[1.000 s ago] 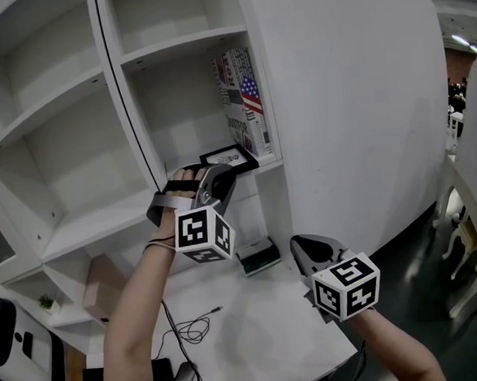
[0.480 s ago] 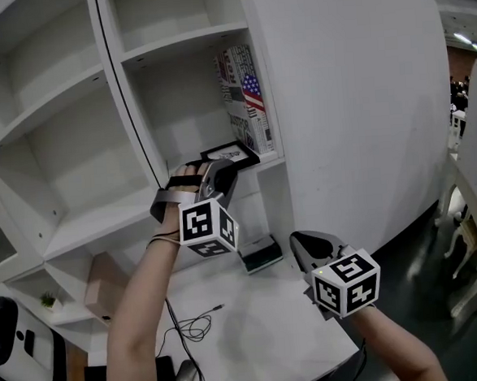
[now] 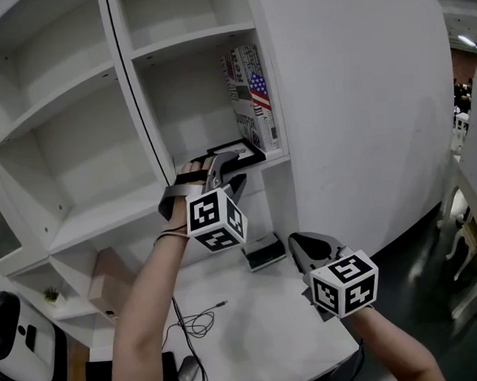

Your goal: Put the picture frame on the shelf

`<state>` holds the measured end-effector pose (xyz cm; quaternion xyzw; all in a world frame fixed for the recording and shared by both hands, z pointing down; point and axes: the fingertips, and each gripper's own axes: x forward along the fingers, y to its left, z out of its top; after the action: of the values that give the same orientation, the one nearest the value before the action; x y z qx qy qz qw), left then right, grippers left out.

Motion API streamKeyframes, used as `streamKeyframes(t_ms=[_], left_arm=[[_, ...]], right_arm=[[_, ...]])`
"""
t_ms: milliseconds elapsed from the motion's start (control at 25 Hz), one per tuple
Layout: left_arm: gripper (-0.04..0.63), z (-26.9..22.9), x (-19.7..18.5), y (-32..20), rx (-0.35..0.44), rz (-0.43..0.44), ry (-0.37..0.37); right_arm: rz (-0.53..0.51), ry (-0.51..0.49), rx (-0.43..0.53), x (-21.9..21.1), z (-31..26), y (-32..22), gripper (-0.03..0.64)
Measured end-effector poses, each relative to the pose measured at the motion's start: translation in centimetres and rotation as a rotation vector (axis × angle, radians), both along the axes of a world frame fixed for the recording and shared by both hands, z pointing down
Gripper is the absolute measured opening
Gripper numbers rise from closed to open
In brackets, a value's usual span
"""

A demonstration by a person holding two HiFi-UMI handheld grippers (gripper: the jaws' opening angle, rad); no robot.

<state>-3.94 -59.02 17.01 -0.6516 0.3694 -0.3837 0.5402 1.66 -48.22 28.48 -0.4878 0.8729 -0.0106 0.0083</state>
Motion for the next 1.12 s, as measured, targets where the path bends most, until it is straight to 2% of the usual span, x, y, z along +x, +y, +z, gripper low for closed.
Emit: streamKeyframes(t_ms=[240, 440, 640, 1000, 1120], left_arm=[[0.157, -0.3, -0.2, 2.9, 0.033, 0.022, 0.121], [0.151, 1.3, -0.9, 5.7, 0.002, 0.029, 0.201], [0.118, 3.6, -2.4, 8.1, -0.081, 0.021, 0.328], [0.097, 9.2, -5.2, 11.2, -0.255, -0.031, 0.577], [0.085, 10.6, -5.8, 12.1, -0.326, -0.033, 0.676]], right_arm=[[0.007, -0.004, 0.006, 0.1, 0.0, 0.7, 0.002], [0.009, -0.004, 0.013, -0.1, -0.1, 1.6, 0.002], [0.006, -0.008, 0.004, -0.3, 0.3, 2.3, 0.002], [0.004, -0.021, -0.015, -0.6, 1.5, 3.5, 0.0], [0.001, -0.023, -0.018, -0.9, 1.8, 3.9, 0.0]])
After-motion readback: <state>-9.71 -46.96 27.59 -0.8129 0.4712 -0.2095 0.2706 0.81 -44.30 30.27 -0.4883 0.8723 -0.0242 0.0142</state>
